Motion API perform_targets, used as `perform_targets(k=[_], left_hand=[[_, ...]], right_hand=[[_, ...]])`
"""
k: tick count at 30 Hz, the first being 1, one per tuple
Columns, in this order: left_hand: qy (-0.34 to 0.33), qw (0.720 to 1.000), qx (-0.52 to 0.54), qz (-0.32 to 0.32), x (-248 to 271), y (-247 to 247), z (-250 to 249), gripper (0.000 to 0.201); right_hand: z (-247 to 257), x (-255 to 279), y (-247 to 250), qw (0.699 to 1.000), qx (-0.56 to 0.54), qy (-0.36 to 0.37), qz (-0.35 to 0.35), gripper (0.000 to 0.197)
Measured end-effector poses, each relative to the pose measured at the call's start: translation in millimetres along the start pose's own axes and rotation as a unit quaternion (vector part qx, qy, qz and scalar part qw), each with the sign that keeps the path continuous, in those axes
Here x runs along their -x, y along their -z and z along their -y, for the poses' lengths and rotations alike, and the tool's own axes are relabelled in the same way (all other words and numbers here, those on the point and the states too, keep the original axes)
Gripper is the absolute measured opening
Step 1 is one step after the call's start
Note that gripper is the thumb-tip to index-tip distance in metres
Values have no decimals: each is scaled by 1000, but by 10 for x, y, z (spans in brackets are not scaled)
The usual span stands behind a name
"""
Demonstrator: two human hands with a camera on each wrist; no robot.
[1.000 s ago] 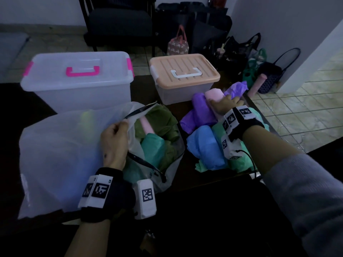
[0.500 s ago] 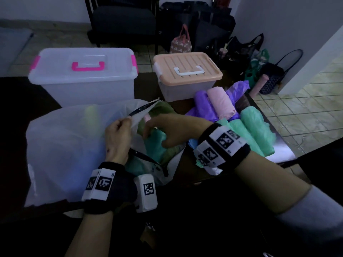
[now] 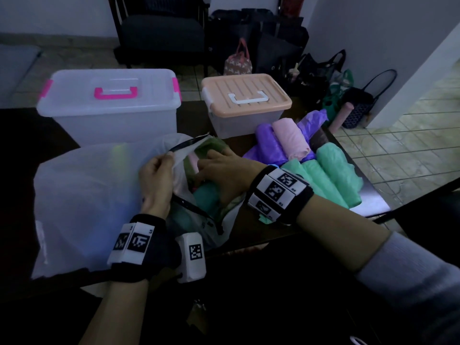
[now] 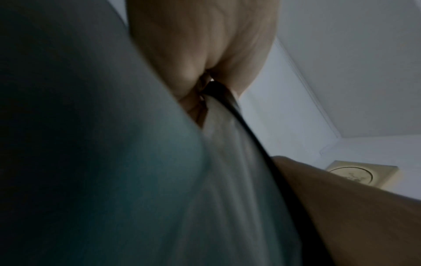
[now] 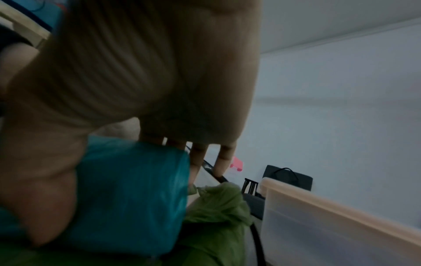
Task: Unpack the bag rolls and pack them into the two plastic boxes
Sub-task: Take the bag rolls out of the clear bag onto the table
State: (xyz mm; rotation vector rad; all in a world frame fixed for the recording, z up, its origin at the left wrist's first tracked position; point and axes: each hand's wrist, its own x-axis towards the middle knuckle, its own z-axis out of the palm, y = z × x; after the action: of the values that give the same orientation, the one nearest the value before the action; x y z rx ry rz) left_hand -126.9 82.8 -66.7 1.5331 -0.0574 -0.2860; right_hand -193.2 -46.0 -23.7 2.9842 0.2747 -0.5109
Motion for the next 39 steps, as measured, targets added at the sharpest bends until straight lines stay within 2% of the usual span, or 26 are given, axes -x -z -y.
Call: perform_targets(k=[3,6,10,13,17,19,22,24,27,32,36,39], left_hand=[[-5,1000,-8,-6,-12,-28,-22,27],[-5,1000,-11,-3,-30,-31,-5,26],[-29,998,-47,16,13,-55,24,29],[-33,998,-54,19,41,-66,58,29],[-38,997,-59,26,55,-88,87,25],[-42,997,-61,26,65,-100,81,28],[-22,998,-45,23,57,-77,83,28],[-11,999,-35,21,39,-62,99,27],[-9,999,-33,16,28,-59,108,27],[-14,999,-32,11,46,-59,98,29],[-14,999,-28,7,55,-71,93,28],[-9,1000,-24,9,57,-71,91,26]], right_hand=[[-134,127,65,997,-64,-39,-20,54],[-386,292,111,980,-157,-120,-21,56],[-824,579,119,939,-219,-242,-108,51],[-1193,830,96,870,-271,-372,-178,48],[-1535,1080,-43,729,-343,-545,-231,46],[-1617,1122,-137,687,-352,-591,-234,42],[-1676,1070,-290,651,-353,-629,-236,49],[-1701,983,-377,642,-350,-634,-251,53],[-1691,859,-441,645,-348,-633,-248,64],[-1814,633,-564,647,-349,-636,-236,54],[-1879,583,-625,642,-350,-648,-215,61],[-1926,597,-655,654,-352,-641,-196,63]])
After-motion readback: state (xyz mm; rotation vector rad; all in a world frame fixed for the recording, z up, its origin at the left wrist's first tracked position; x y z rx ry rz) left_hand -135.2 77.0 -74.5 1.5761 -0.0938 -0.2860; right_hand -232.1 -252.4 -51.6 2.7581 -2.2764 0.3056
